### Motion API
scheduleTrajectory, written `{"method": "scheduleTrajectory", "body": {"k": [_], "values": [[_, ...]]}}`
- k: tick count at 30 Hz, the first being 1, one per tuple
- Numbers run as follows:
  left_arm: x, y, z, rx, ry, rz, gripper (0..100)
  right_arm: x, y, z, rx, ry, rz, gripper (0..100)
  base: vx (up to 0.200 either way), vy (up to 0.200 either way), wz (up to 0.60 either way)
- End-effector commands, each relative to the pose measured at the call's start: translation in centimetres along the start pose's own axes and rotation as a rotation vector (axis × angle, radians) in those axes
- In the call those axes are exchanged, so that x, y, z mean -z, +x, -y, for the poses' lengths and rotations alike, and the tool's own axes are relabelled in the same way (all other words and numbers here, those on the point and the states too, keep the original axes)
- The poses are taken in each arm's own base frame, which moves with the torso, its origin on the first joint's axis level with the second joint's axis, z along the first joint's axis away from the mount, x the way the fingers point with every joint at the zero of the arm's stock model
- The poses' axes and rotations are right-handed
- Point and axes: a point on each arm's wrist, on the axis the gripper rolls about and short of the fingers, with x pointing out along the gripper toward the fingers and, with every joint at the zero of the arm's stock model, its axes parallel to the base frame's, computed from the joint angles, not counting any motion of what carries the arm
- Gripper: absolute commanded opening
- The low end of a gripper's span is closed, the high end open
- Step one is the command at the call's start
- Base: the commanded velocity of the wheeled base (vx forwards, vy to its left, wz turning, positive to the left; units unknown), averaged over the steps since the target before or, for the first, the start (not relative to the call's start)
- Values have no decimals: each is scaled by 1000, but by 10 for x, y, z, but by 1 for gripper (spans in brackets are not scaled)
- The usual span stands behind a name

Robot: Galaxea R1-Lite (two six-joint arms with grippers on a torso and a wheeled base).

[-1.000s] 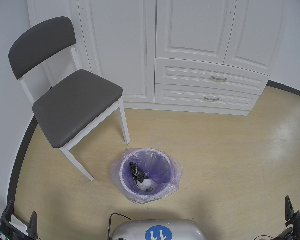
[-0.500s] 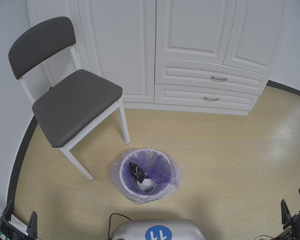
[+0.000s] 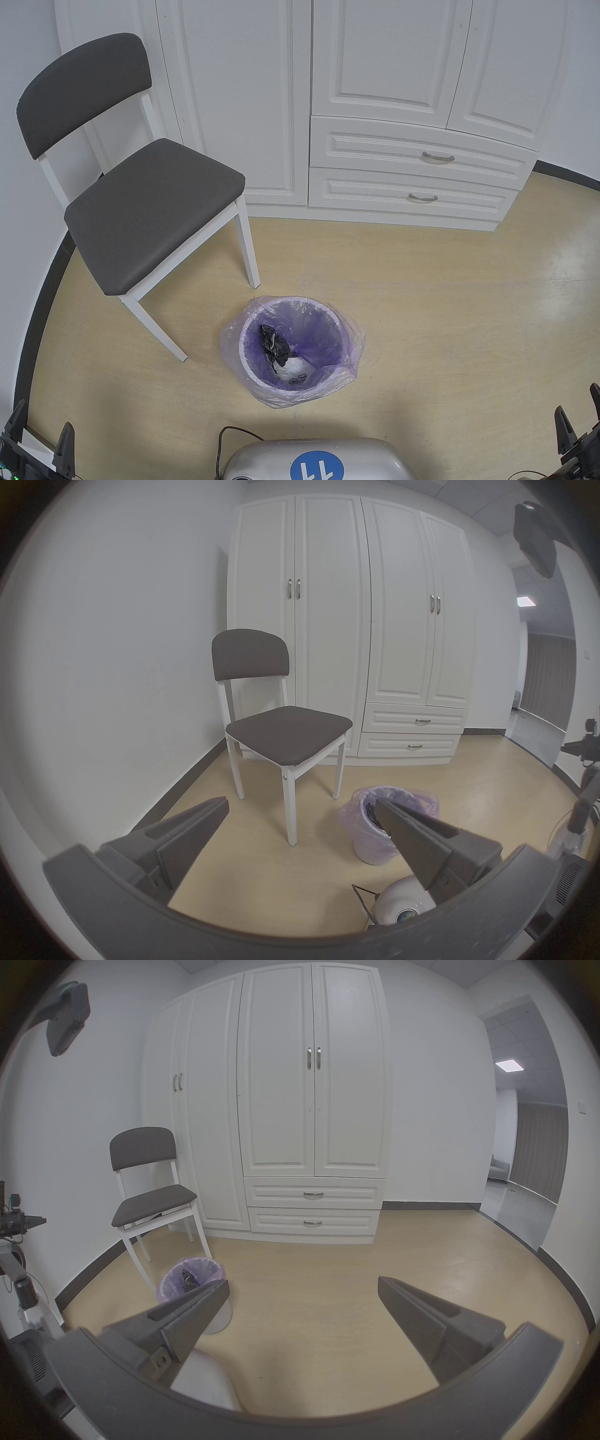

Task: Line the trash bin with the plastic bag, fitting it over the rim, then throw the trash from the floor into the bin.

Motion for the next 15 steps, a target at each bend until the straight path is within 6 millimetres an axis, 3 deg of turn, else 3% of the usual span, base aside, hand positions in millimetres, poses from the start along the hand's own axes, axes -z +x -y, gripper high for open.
{"method": "scheduleTrajectory", "body": {"k": [1,15], "values": [[5,0,0,-1,-1,-1,100,5,0,0,0,6,-3,100,0,0,0],[5,0,0,-2,-1,-1,100,5,0,0,-3,12,-2,100,0,0,0]]}}
